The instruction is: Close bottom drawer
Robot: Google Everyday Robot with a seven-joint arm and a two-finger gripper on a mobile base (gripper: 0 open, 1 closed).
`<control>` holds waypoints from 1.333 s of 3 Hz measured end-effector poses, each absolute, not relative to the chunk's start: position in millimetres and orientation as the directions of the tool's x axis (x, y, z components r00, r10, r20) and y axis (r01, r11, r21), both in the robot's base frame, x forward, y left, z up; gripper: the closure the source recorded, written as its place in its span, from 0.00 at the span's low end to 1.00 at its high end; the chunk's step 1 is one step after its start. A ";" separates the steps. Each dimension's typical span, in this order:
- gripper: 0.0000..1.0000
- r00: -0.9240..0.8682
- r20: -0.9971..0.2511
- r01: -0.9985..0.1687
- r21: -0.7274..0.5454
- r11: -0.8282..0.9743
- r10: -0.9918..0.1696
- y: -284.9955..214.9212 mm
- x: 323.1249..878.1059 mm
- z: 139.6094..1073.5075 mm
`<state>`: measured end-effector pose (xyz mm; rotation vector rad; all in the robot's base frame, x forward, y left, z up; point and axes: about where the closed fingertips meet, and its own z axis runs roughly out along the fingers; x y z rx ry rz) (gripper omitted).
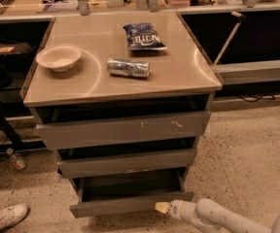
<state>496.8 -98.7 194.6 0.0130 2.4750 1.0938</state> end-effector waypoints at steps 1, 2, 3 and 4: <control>1.00 -0.906 -0.391 -0.186 0.712 0.678 0.163 -83.7 519.7 163.4; 1.00 -0.906 -0.391 -0.186 0.712 0.678 0.163 -83.7 519.7 163.3; 1.00 -0.899 -0.398 -0.176 0.711 0.681 0.184 -82.7 528.5 157.7; 1.00 -0.874 -0.430 -0.167 0.704 0.691 0.226 -79.0 554.7 150.3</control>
Offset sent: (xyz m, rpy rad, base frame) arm 0.0271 0.0117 -0.0348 0.0063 -0.0137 0.0195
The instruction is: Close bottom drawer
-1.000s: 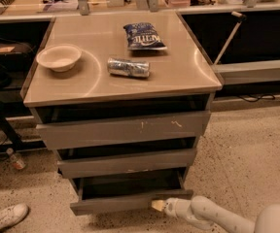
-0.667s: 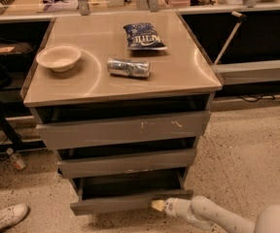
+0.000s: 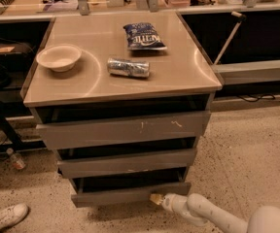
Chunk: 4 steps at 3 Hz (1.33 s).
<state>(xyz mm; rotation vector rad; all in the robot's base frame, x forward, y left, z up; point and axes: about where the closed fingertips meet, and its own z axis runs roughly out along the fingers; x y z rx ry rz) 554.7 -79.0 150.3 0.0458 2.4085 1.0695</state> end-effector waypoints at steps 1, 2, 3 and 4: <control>1.00 -0.857 -0.451 -0.165 0.697 0.698 0.248 -75.4 578.2 142.1; 1.00 -0.849 -0.462 -0.167 0.695 0.700 0.256 -69.5 595.0 133.3; 1.00 -0.844 -0.472 -0.178 0.695 0.697 0.255 -61.4 609.0 126.2; 1.00 -0.844 -0.472 -0.178 0.695 0.697 0.255 -61.4 609.0 126.2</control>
Offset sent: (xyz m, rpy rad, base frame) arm 0.0627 0.0117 -0.0269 -0.0076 -0.0557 -0.0542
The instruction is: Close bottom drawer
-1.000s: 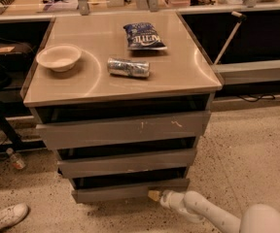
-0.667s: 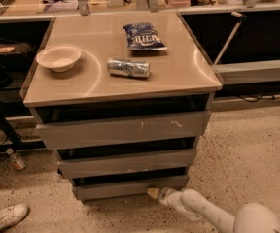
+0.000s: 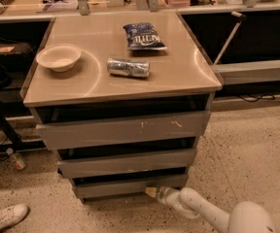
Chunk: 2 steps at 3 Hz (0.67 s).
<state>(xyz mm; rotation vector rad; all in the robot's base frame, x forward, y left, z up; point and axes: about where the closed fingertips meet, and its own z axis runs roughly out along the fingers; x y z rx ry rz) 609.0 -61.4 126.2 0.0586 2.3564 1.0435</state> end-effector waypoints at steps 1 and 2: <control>1.00 -0.862 -0.439 -0.144 0.690 0.709 0.252 -75.9 582.1 129.4; 1.00 -0.832 -0.440 0.003 0.605 0.797 0.337 -185.2 554.9 159.9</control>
Offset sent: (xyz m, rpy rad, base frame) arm -0.2362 -0.1634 0.0629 -0.2172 0.2967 -0.2112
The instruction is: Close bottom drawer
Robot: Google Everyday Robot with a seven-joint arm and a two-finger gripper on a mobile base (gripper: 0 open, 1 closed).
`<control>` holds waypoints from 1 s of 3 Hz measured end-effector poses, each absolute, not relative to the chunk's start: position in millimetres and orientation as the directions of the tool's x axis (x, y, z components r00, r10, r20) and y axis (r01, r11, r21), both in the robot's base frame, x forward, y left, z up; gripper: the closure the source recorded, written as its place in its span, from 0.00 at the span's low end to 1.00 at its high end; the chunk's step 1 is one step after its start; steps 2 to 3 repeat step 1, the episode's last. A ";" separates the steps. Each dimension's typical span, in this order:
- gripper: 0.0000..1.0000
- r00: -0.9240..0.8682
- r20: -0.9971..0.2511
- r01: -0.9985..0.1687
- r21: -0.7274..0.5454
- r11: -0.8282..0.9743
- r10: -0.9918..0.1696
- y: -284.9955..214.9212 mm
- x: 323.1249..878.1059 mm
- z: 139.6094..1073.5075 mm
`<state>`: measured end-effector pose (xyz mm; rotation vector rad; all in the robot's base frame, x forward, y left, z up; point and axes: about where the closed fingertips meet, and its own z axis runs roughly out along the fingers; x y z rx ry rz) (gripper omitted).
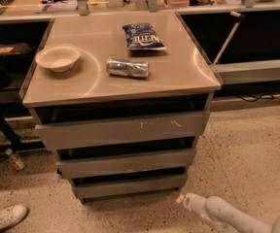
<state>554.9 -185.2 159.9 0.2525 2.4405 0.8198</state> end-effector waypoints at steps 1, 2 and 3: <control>0.81 -0.829 -0.456 -0.002 0.579 0.815 0.323 -191.5 544.0 178.1; 0.81 -0.829 -0.456 -0.002 0.579 0.815 0.323 -191.5 544.0 178.1; 0.81 -0.829 -0.456 -0.002 0.579 0.815 0.323 -191.5 544.0 178.1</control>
Offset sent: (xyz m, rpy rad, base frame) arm 0.0000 0.0000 0.0000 0.0000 0.0000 0.0000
